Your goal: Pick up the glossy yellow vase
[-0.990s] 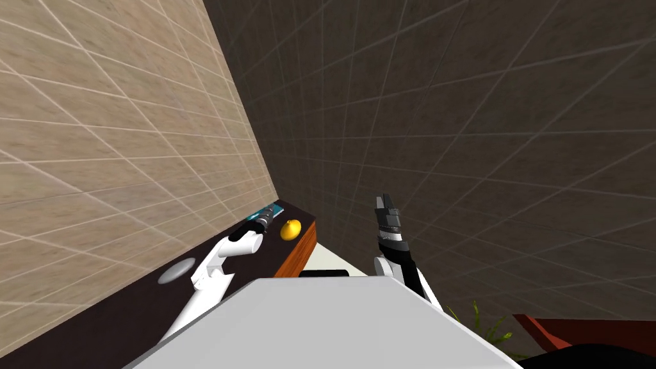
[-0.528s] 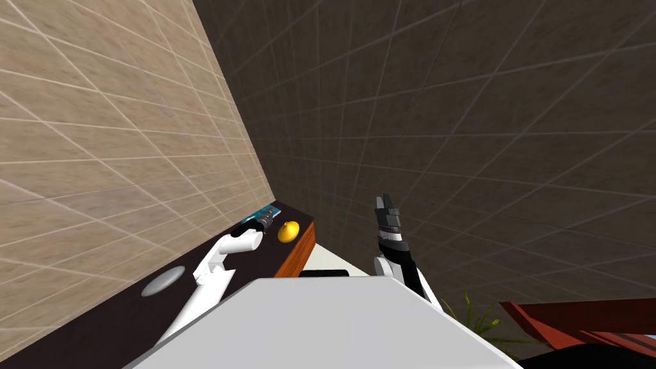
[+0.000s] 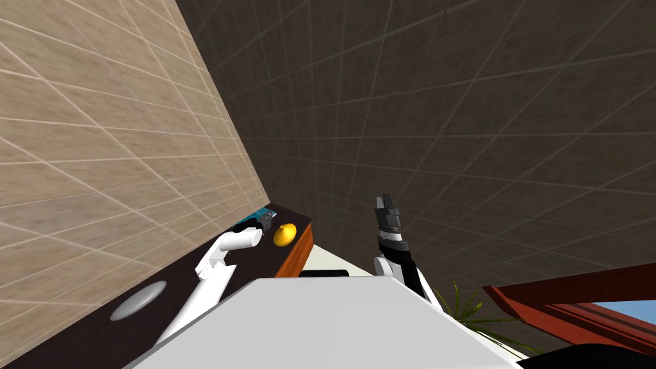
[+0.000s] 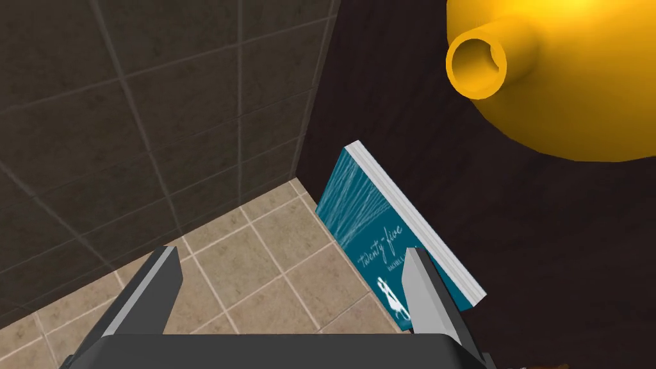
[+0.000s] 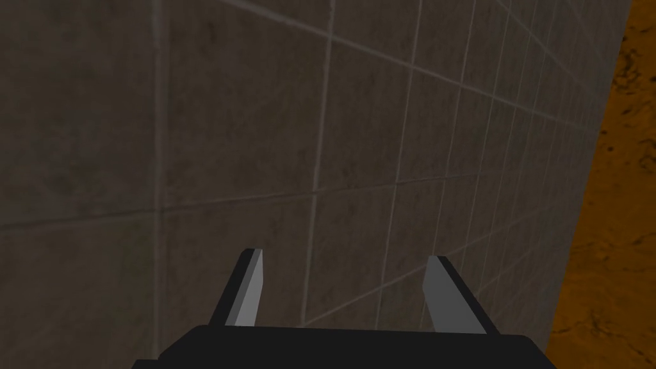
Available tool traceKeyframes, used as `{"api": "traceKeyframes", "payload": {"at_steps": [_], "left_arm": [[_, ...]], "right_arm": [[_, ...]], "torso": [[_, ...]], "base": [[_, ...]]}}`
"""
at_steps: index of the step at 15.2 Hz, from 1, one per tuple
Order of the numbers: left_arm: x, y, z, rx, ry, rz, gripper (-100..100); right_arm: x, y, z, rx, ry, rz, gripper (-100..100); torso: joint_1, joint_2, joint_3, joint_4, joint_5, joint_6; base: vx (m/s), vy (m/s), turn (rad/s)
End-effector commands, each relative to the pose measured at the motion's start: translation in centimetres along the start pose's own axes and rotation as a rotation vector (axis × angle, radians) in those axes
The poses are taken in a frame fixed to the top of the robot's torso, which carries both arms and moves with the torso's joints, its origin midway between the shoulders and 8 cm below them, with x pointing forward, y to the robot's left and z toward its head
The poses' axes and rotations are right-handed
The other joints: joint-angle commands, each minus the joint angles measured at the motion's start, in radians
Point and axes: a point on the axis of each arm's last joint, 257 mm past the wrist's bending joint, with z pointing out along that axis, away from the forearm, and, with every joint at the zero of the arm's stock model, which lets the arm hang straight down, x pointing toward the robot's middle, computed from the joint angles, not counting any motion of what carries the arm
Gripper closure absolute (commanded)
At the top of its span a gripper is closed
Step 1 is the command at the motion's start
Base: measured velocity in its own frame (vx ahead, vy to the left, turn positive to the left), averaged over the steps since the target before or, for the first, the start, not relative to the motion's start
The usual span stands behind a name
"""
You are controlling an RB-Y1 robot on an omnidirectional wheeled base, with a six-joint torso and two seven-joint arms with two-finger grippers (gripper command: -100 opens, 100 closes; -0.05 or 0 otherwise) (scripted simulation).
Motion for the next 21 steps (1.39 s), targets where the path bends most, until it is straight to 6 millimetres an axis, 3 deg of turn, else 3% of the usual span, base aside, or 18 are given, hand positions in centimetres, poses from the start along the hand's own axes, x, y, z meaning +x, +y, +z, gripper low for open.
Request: {"api": "traceKeyframes", "payload": {"at_steps": [1,10,21], "left_arm": [[0.1,1.2,0.1,-0.049,0.003,-0.004,-100],[-0.2,4.8,0.5,-0.221,0.018,-0.040,-100],[0.2,9.0,-0.3,-0.427,0.047,-0.074,-100]], "right_arm": [[0.0,0.0,0.0,0.000,0.000,0.000,0],[0.0,0.0,0.0,0.000,0.000,0.000,0],[0.0,0.0,0.0,0.000,0.000,0.000,0]], "torso": [[0.000,0.000,0.000,0.000,0.000,0.000],[0.000,0.001,0.000,0.000,0.000,-0.001],[0.000,0.001,0.000,0.000,0.000,0.000]], "base": [[0.011,0.013,-0.063],[0.009,0.011,-0.084],[0.009,0.013,-0.091]]}}
